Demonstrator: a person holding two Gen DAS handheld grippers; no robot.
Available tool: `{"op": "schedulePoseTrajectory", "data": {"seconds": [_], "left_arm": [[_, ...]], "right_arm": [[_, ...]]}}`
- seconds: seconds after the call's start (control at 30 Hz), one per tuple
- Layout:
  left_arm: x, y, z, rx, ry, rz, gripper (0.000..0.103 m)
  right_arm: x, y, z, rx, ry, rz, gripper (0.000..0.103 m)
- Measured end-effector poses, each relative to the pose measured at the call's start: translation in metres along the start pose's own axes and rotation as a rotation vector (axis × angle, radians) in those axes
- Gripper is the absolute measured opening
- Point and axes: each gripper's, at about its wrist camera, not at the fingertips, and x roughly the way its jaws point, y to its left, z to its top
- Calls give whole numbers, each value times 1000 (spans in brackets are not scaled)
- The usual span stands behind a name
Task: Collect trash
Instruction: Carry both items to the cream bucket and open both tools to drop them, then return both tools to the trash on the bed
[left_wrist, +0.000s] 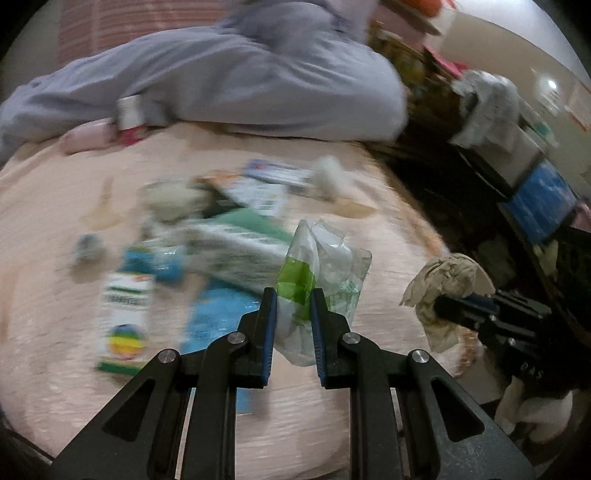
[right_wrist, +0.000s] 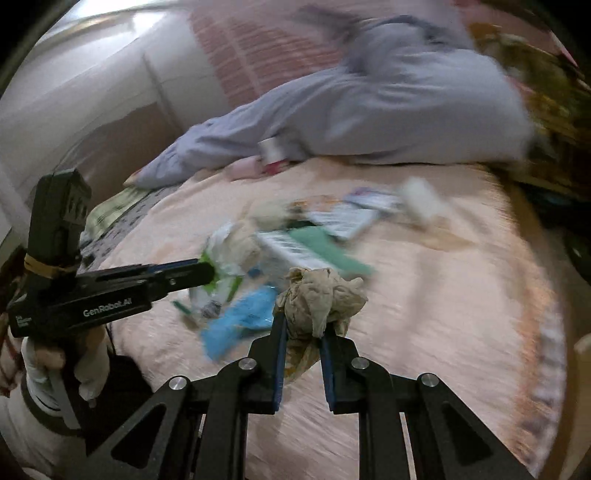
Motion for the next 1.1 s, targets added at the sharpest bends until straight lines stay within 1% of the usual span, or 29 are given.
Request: {"op": "schedulePoseTrajectory", "data": {"seconds": [0.07,0.17,0.27,0.37,0.43,0.6,0.73,0.87,0.93,0.97,1.0,1.07,1.1], "left_arm": [[9,-24,2,31,14,-30,16],[26,-66,6,84,35,-67,16],[43,-105,8,128,58,-107,16],[62,-143,8,172,82,-137,16],[74,-163,9,194,98,-153,16],[107,-215,10,227,139,-205,16],[126,-246,12,234,168,-240,16],[147,-274,15,231,197,-267,17],[157,-285,16,220,194,-283,21],[164,-291,18,209,197,-311,25],[168,-294,20,199,203,-335,33],[176,-298,23,163,224,-375,39],[176,-299,23,155,226,-377,39]], "right_arm": [[-18,-24,-6,27,-11,-40,16],[-52,-69,-22,86,-26,-129,16],[-71,-105,-33,144,-30,-201,16],[-94,-151,-48,225,-37,-268,16],[-105,-177,-58,265,-32,-300,16],[-124,-224,-78,331,-15,-384,16],[-134,-253,-90,374,-15,-466,16],[-145,-278,-104,441,-38,-491,16],[-149,-289,-109,472,-43,-519,20],[-151,-293,-110,486,-49,-528,30],[-156,-299,-112,509,-61,-544,43],[-163,-304,-115,533,-76,-559,50],[-166,-305,-116,543,-86,-561,50]]}}
